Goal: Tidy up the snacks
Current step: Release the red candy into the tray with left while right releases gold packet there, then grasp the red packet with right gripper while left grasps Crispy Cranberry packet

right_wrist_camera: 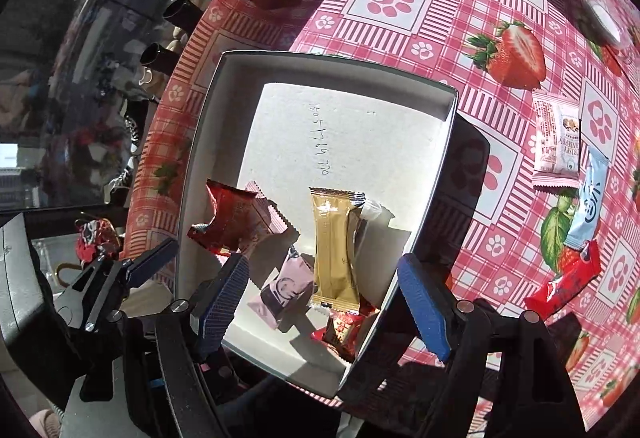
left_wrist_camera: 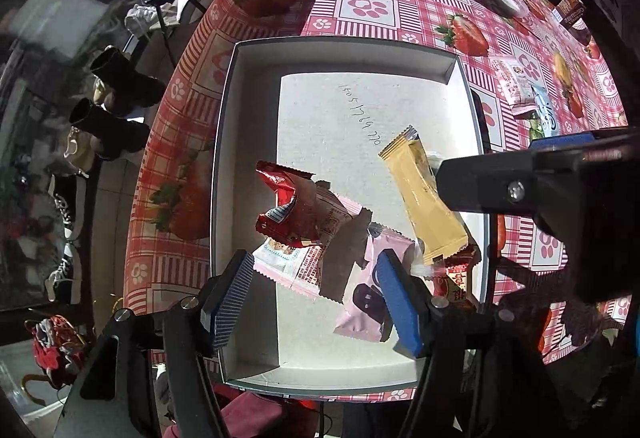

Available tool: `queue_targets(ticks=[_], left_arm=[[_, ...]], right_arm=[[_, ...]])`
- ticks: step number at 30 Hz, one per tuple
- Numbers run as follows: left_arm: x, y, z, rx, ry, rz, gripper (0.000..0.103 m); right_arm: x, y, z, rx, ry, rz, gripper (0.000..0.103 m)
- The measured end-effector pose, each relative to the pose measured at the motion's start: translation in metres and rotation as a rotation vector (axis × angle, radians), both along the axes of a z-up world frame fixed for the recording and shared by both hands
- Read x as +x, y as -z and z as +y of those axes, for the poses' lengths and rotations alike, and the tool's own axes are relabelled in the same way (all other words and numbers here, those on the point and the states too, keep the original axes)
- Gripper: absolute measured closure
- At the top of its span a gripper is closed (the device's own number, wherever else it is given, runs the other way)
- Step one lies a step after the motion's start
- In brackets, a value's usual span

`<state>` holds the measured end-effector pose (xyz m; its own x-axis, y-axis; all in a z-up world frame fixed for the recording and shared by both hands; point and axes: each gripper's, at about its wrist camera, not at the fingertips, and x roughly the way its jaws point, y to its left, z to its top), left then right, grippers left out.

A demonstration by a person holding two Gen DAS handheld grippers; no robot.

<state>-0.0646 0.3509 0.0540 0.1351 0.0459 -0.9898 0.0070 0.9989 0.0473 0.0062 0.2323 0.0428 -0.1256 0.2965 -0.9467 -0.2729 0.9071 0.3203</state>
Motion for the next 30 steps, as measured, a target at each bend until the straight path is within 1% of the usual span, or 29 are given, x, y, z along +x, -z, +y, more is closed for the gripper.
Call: queue_targets(ticks=[1,3,7,12,15,18,20,22,26,30], left_arm=[[0.001,-0.001,-0.001,0.000,0.007,0.005,0.033],[0.003,-0.002,-0.005,0.001,0.021,0.009,0.033],[0.011,-0.009,-0.019,-0.003,0.064,0.008,0.033],[0.028,-0.019,-0.050,-0.037,0.130,0.005,0.032],[0.041,-0.022,-0.072,-0.067,0.159,0.018,0.030],[0.053,-0.021,-0.091,-0.101,0.168,0.040,0.029],[0.058,-0.020,-0.103,-0.111,0.168,0.055,0.029],[0.062,-0.018,-0.111,-0.113,0.165,0.065,0.029],[0.065,-0.017,-0.123,-0.103,0.158,0.087,0.029],[0.068,-0.018,-0.130,-0.089,0.147,0.089,0.029]], right_arm=[[-0.001,-0.001,-0.006,0.001,0.017,-0.006,0.001],[-0.003,0.004,-0.022,-0.001,0.051,0.013,0.001],[-0.009,0.016,-0.070,-0.055,0.143,0.040,0.001],[-0.016,0.035,-0.156,-0.137,0.342,0.092,0.001],[-0.020,0.046,-0.206,-0.190,0.481,0.128,0.001],[-0.020,0.055,-0.241,-0.211,0.596,0.157,0.001],[-0.017,0.060,-0.251,-0.204,0.637,0.166,0.001],[-0.010,0.065,-0.251,-0.195,0.645,0.166,0.001],[0.014,0.077,-0.234,-0.193,0.604,0.145,0.001],[0.033,0.090,-0.210,-0.237,0.523,0.119,0.001]])
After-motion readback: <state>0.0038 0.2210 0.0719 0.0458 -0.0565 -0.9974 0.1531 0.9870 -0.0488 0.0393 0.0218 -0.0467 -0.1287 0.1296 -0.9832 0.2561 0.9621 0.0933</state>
